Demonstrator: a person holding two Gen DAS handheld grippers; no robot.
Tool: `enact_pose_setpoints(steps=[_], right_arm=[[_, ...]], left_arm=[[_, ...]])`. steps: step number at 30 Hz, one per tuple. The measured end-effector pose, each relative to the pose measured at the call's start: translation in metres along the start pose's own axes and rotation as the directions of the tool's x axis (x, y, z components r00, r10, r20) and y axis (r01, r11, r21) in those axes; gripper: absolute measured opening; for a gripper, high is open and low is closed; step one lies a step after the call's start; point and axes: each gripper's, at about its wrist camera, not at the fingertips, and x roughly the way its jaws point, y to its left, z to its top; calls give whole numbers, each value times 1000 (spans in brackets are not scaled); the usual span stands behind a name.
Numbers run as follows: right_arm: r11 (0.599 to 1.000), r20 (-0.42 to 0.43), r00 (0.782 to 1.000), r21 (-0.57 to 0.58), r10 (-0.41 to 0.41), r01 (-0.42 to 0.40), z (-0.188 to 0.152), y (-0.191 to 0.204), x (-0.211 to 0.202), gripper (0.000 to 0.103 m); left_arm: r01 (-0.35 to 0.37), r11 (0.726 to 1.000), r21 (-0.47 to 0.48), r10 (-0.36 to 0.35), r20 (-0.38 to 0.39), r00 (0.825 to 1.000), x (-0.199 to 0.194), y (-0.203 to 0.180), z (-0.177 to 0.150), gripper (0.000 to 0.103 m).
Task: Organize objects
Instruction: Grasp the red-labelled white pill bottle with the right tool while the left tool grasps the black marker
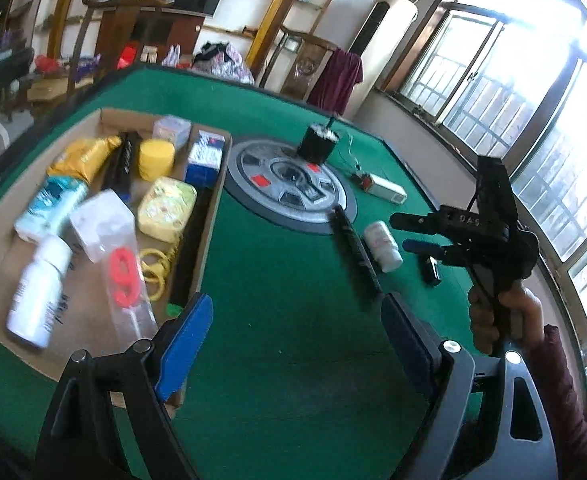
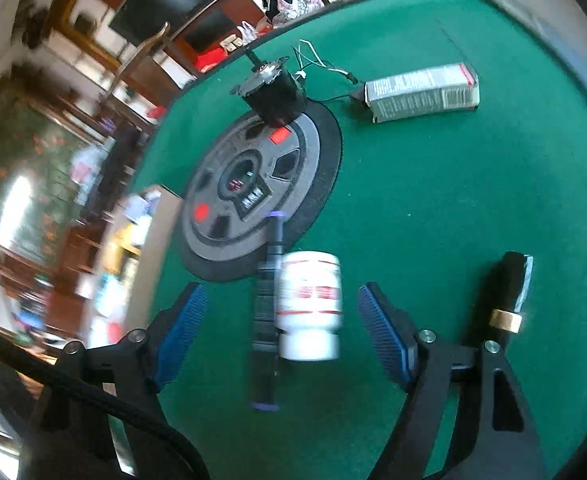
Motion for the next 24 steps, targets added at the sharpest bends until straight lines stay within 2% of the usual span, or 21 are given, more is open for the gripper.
enact_pose_setpoints(steps=[1, 4, 6, 10, 13, 16, 23, 24], right_arm=[[999, 1, 999, -26, -42, 42, -4, 6, 3, 78], [990, 7, 993, -78, -117, 117, -13, 25, 12, 59], [978, 12, 983, -96, -184, 184, -12, 32, 22, 33], [965, 24, 969, -90, -246, 247, -10, 28, 30, 33], [973, 52, 974, -61, -218, 221, -14, 19, 24, 33], [979, 80, 977, -42, -195, 199, -17, 13, 20, 33], [994, 106, 988, -15, -110, 113, -16, 0, 18, 33], [994, 107, 989, -14, -105, 107, -16, 1, 18, 33]], left_arm=[[1, 1000, 0, -1, -12, 1000, 5, -1, -2, 82], [-22, 999, 31, 23, -26, 999, 15, -10, -2, 82], [-38, 998, 56, 40, -33, 999, 23, -17, 0, 82], [-64, 994, 94, 69, -52, 996, 39, -30, 7, 82], [-86, 990, 109, 94, -72, 993, 57, -39, 12, 82], [-138, 982, 133, 150, -91, 984, 80, -45, 19, 82], [-259, 951, 169, 280, -117, 953, 128, -42, 28, 79], [-271, 948, 169, 293, -125, 948, 133, -40, 27, 76]])
